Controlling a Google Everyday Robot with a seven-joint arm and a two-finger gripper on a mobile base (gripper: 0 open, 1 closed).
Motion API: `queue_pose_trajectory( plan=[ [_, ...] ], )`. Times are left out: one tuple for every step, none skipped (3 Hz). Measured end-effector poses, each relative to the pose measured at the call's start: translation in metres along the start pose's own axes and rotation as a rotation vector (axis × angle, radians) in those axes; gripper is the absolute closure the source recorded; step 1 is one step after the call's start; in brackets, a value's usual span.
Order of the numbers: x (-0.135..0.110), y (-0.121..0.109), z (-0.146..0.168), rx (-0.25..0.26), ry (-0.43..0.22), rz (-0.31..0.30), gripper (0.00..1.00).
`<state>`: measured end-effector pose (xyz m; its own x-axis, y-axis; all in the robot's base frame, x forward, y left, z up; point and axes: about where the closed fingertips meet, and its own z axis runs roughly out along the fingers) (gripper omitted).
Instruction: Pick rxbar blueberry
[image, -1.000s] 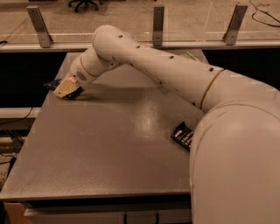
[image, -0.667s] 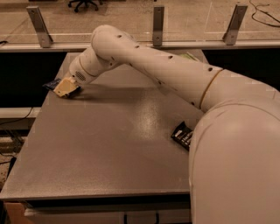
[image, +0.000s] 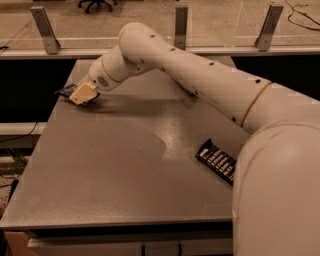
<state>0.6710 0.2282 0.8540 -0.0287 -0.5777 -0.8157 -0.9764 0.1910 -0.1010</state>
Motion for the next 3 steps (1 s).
queue_pose_trajectory(
  plan=[
    [-0.007, -0.016, -0.057, 0.01, -0.139, -0.037, 1.0],
    [-0.006, -0.032, -0.104, 0.0, -0.298, -0.08, 1.0],
    [-0.002, -0.038, -0.137, -0.033, -0.401, -0.116, 1.0]
  ],
)
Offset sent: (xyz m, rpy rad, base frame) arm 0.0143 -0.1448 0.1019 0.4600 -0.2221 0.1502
